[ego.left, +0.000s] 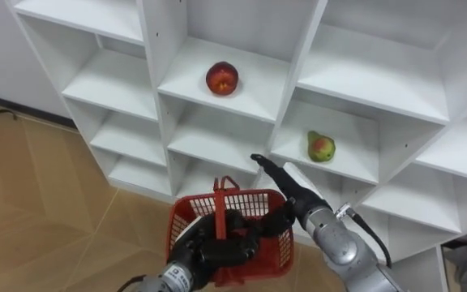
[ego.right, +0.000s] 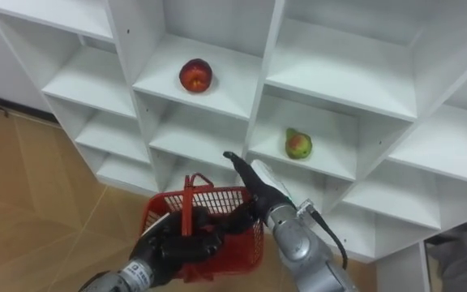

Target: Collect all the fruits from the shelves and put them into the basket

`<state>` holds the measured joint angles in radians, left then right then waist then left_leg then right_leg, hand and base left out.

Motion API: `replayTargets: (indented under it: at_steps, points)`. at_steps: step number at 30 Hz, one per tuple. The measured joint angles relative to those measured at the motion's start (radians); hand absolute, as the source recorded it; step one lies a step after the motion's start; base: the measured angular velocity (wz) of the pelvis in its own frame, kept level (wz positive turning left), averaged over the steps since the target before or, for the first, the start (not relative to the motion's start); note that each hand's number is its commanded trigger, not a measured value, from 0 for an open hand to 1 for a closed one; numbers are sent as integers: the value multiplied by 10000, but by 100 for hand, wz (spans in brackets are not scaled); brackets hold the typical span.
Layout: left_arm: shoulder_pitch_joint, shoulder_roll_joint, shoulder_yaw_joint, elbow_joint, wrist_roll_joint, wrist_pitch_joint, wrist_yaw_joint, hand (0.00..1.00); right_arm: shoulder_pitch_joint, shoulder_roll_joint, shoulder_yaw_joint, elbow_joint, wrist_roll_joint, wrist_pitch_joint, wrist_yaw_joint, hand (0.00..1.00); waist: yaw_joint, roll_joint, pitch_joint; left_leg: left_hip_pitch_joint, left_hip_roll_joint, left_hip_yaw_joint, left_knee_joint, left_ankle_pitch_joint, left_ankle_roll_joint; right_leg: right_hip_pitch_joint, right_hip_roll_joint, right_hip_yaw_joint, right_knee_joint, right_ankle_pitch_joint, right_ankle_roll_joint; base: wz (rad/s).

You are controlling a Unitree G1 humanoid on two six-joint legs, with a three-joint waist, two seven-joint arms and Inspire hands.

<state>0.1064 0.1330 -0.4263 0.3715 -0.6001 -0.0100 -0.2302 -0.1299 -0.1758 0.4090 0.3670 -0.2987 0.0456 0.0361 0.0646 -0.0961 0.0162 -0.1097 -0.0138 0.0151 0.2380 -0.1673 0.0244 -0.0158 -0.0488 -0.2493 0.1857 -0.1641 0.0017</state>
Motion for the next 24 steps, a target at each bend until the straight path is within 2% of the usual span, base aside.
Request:
replayTargets:
  at_steps: [6, 9, 15, 16, 18, 24]
  points:
    - [14, 40, 98, 15, -663, -459, -252, 100, -4, -607, 0, -1724, -416, 133, 484, 0, 293, -50, 9, 247, 8, 71, -99, 1, 0, 148, -6, 2, 19, -3, 5, -3]
    - [65, 164, 188, 330, -562, -554, -121, 100, -4, -610, -18, -2287, -502, 133, 422, 0, 385, -174, 42, 354, 19, 68, -207, 1, -7, 289, 9, 1, 7, -9, 15, 0]
    - [268, 403, 328, 1824, 471, -255, 122, 100, -399, -574, 35, -3077, -122, 90, 409, 0, 899, -439, 53, 466, 11, 25, -185, -1, -8, 364, 4, -29, -2, -8, 13, 2]
    - [322, 428, 368, 1867, 483, -231, 130, 100, -482, -567, 34, -3076, -19, 87, 409, 0, 984, -460, 51, 465, 9, 4, -194, -1, -8, 369, 4, -35, -2, -8, 13, 0]
    - [510, 429, 604, 1937, 511, -207, 221, 100, -882, -557, 31, -3073, 245, 87, 407, 0, 1112, -563, 101, 435, -1, -67, -181, 0, -7, 365, 3, -52, -4, -7, 11, 4]
    - [832, 430, 1010, 1989, 703, -113, 323, 100, -1149, -492, 26, -3071, 331, 85, 366, 0, 1300, -706, 74, 335, -26, -249, -160, 10, -19, 370, 1, -295, -5, -6, 12, 10]
